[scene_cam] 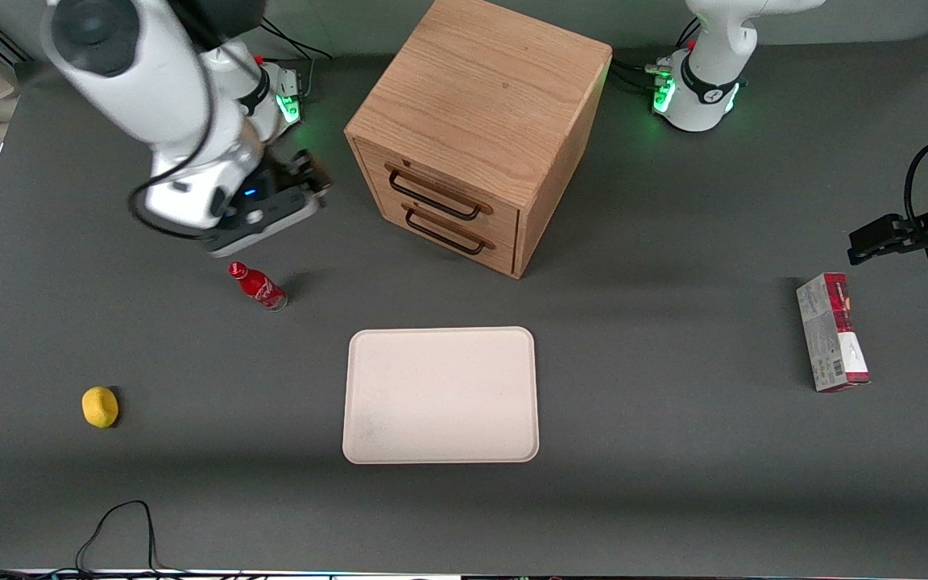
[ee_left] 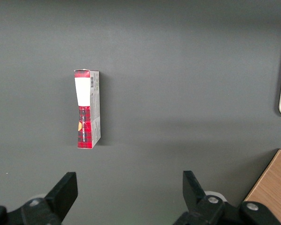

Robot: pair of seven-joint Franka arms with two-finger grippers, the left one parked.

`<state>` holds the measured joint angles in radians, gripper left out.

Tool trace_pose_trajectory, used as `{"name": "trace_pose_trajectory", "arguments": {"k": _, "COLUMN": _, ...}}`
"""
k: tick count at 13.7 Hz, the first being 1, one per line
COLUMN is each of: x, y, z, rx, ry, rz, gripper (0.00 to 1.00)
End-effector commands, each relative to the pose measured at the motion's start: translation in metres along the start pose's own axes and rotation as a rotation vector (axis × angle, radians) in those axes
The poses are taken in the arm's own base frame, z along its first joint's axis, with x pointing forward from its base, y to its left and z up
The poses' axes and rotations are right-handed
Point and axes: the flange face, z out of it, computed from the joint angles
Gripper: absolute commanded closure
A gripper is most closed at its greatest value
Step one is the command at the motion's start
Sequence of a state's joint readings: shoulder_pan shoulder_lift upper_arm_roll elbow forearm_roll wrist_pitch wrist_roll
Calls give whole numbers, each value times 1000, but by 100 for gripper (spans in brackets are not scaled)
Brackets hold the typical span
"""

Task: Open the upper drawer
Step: 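Move the right gripper toward the upper drawer's black handle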

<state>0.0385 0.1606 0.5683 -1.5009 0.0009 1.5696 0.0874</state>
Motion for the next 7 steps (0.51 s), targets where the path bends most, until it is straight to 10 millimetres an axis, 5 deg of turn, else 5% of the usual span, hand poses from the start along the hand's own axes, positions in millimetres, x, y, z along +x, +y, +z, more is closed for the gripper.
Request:
{"name": "trace_pose_trajectory", "arguments": {"k": 1, "x": 0, "y": -58, "z": 3, "rx": 29, "ry": -28, "rz": -152, "gripper": 0}}
{"name": "trace_pose_trajectory", "arguments": {"k": 4, "x": 3, "y": -81, "z": 21, "rx": 57, "ry": -54, "rz": -266, "gripper": 0}}
{"name": "trace_pose_trajectory", "arguments": {"k": 7, "x": 28, "y": -85, "z": 66, "rx": 131, "ry": -78, "rz": -345, "gripper": 0}}
